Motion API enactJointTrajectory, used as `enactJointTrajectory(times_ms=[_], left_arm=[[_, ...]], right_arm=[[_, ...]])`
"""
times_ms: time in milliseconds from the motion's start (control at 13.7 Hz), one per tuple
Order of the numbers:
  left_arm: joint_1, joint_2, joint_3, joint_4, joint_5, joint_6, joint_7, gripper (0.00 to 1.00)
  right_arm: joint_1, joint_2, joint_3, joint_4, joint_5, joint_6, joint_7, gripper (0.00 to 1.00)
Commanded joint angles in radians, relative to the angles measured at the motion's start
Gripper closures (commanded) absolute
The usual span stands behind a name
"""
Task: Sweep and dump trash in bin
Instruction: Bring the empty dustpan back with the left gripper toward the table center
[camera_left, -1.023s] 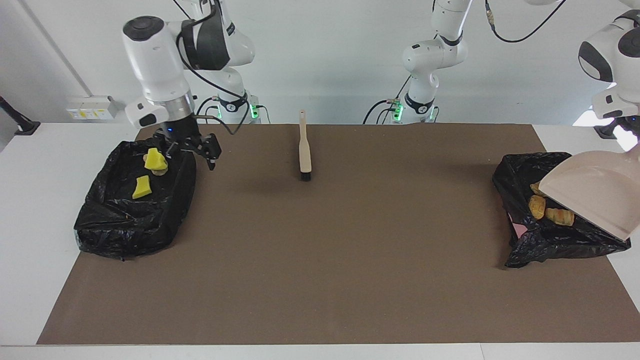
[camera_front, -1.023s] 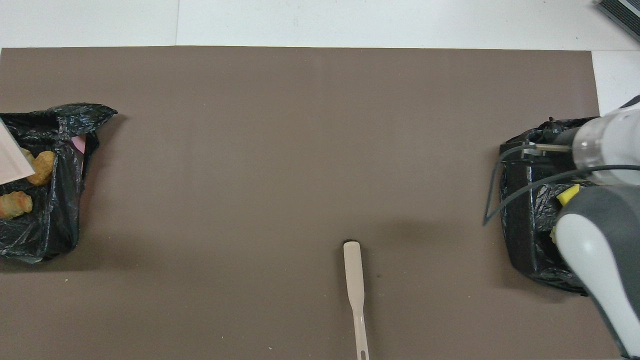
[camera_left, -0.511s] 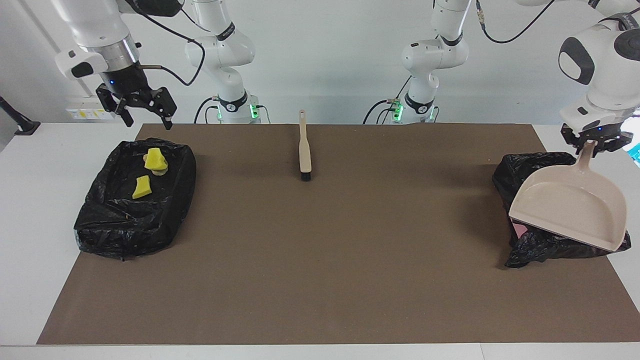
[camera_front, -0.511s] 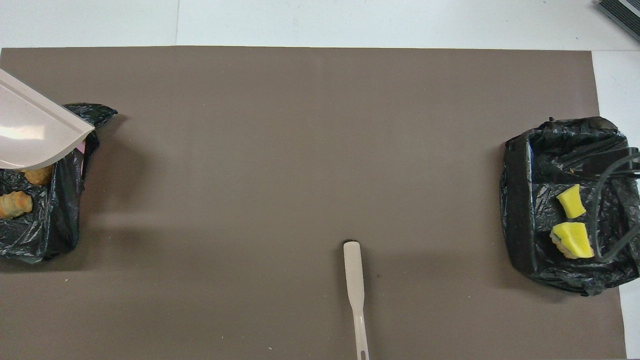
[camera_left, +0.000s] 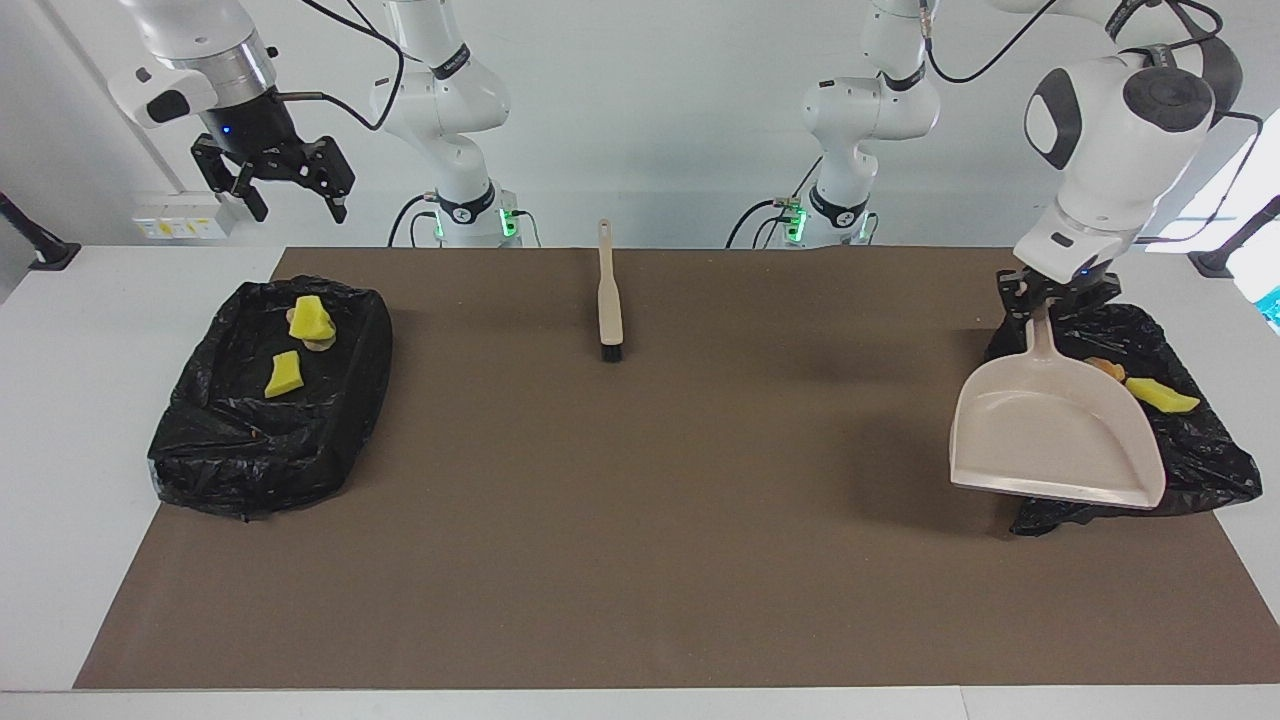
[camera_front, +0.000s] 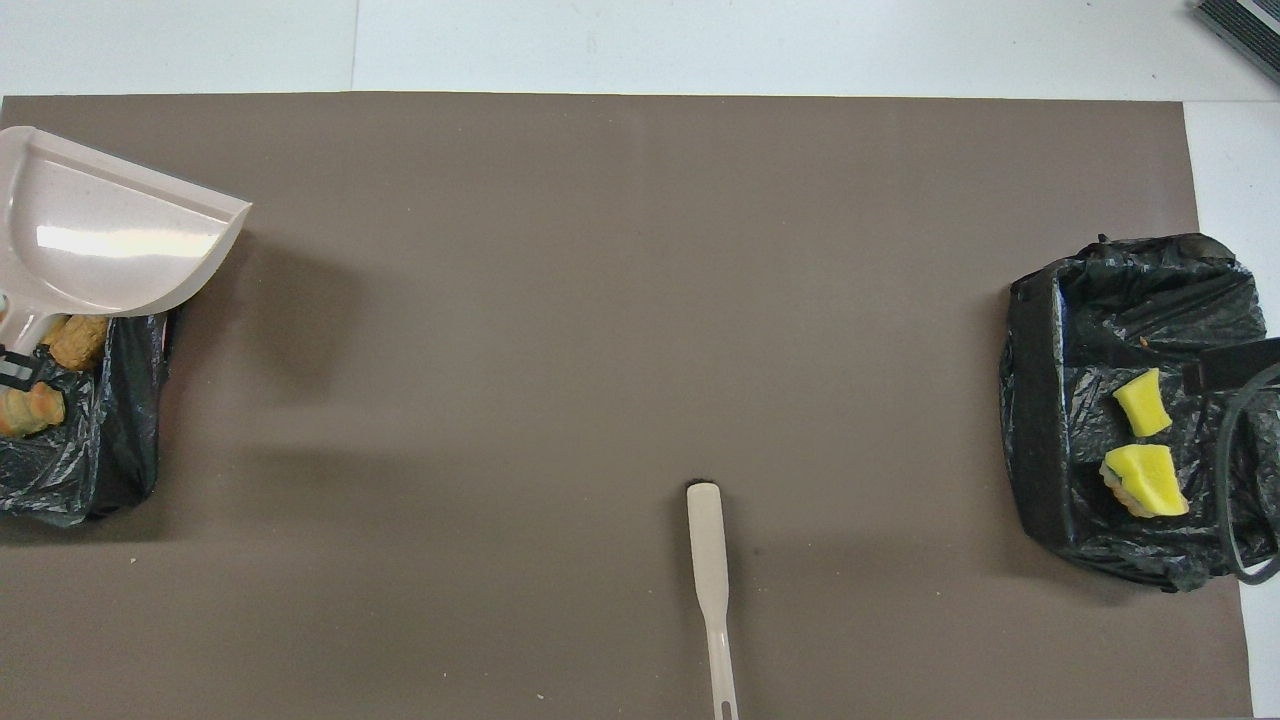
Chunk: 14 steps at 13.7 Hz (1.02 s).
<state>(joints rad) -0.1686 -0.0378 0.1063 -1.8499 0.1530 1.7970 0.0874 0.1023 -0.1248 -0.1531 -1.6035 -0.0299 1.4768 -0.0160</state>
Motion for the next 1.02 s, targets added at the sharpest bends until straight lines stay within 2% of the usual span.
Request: enactJointTrajectory(times_ms=[0, 438, 584, 804, 950], left_arm=[[-0.141, -0.021, 0.018, -0.009, -0.085, 0.011, -0.278, 1.00], [-0.392, -0.016, 0.019, 0.017, -0.229, 0.076, -0.511, 1.00], [-0.469, -0.010, 0.019, 0.021, -0.231, 0.093, -0.543, 1.00], [-0.532, 0.071, 0.018, 0.023, -0.233, 0.223, -0.621, 1.00], [-0.580, 0.168, 0.015, 0.041, -0.230, 0.277, -0.623, 1.00]], right_arm=[[0.002, -0.019, 0.000, -0.030, 0.002, 0.033, -0.021, 0.00], [0.000, -0.021, 0.000, -0.033, -0.011, 0.042, -0.027, 0.00], [0.000, -0.022, 0.000, -0.035, -0.011, 0.042, -0.029, 0.00], [0.000, -0.021, 0.001, -0.035, -0.011, 0.069, -0.030, 0.00], [-0.003, -0.016, 0.001, -0.035, -0.008, 0.086, -0.022, 0.00]])
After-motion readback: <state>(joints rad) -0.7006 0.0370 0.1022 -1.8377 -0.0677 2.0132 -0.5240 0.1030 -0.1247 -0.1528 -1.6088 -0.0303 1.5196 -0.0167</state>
